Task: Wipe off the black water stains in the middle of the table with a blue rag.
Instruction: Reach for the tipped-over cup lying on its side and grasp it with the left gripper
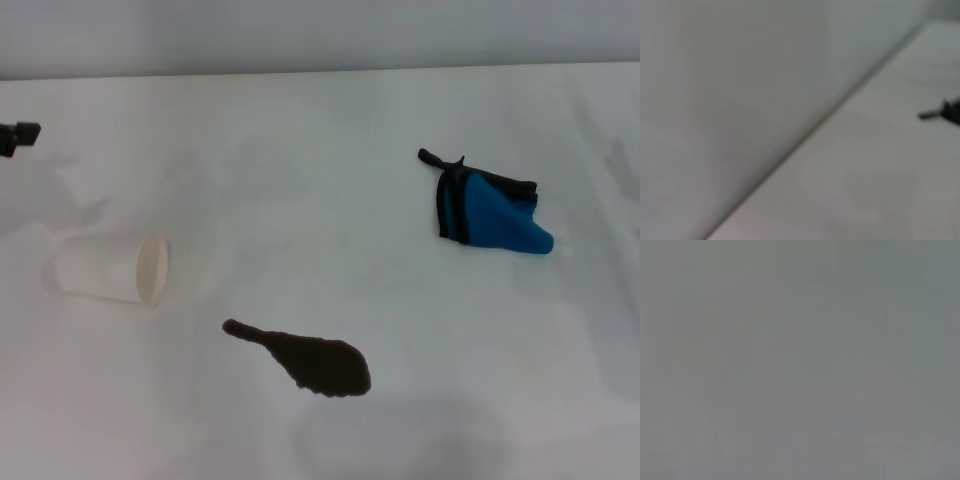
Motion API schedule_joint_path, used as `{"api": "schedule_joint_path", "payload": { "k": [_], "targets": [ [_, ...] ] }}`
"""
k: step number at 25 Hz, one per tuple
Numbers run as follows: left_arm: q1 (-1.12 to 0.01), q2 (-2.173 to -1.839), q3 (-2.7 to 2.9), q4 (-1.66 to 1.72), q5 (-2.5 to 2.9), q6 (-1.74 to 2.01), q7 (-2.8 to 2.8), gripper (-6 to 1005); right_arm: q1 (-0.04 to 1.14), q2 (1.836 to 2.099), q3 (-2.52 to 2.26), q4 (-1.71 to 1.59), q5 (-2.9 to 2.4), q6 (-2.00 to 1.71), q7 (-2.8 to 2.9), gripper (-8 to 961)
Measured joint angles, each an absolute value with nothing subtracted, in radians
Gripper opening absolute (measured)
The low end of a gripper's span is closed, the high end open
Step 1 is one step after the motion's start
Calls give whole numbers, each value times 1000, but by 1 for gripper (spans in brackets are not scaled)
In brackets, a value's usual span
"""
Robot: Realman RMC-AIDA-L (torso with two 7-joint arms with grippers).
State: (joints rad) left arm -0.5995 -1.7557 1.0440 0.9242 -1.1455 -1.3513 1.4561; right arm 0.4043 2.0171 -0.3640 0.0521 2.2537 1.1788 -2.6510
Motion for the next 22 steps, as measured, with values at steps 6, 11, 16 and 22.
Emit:
{"api": "schedule_joint_path", "payload": {
  "k": [6, 11, 16, 22],
  "targets": [
    [-700, -1764, 1007, 936, -959, -1475, 1490, 884, 415, 2018, -362, 52, 2258, 1178, -2651, 870],
    [-761, -1770, 1016, 953, -855, -1533, 1524, 884, 431, 2018, -340, 51, 2259, 1178, -2629, 871],
    [-817, -1791, 1017, 962, -748, -1570, 1576, 884, 450, 2017, -265, 48, 2261, 1174, -2623, 870],
    [-859, -1846, 1020, 962, -653, -1612, 1619, 884, 462, 2016, -230, 35, 2261, 1124, -2623, 870]
  ]
}}
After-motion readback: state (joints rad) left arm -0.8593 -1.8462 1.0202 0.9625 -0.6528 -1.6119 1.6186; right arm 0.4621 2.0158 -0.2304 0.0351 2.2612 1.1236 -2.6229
